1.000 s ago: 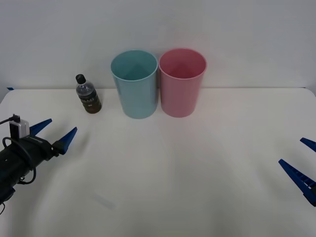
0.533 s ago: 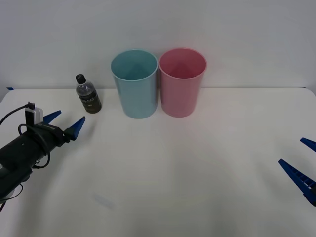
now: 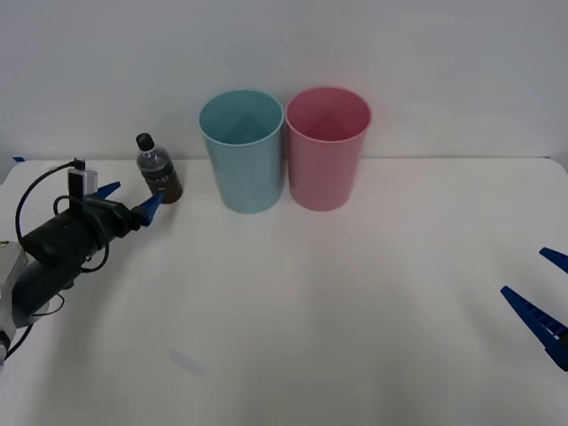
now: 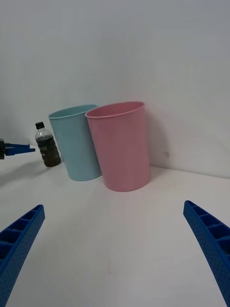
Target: Grasp the object on the table and drop it into the matching bin: aluminum can to the light blue bin, PET bottle to the pink bin.
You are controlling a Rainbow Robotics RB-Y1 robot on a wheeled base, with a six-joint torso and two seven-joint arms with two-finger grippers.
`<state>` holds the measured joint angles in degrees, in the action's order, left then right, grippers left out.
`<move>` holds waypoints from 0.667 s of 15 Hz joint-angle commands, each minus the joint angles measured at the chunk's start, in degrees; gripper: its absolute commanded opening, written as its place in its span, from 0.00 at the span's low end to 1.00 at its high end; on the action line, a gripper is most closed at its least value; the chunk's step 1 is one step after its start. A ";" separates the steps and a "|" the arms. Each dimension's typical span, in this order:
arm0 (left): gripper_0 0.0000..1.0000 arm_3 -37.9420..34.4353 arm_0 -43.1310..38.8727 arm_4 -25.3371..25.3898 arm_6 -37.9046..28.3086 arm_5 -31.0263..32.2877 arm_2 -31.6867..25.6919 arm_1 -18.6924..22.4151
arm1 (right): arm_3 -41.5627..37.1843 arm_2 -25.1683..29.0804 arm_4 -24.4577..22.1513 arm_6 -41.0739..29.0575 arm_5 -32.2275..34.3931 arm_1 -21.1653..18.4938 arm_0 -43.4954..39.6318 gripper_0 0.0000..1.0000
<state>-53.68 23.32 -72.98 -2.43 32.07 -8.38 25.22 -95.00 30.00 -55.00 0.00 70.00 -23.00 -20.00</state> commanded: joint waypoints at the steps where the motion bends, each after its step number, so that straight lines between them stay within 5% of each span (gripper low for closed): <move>1: 1.00 3.84 3.49 0.03 0.15 -1.75 0.64 0.00 | 0.00 0.00 0.00 0.00 0.00 0.00 0.00 1.00; 10: 1.00 16.76 15.35 0.91 0.32 -7.55 5.74 0.00 | 0.00 0.00 0.00 0.00 0.00 0.00 0.00 1.00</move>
<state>-37.89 37.77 -72.14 -2.12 24.69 -3.01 25.23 -95.00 30.00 -55.00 0.00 70.00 -23.00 -20.00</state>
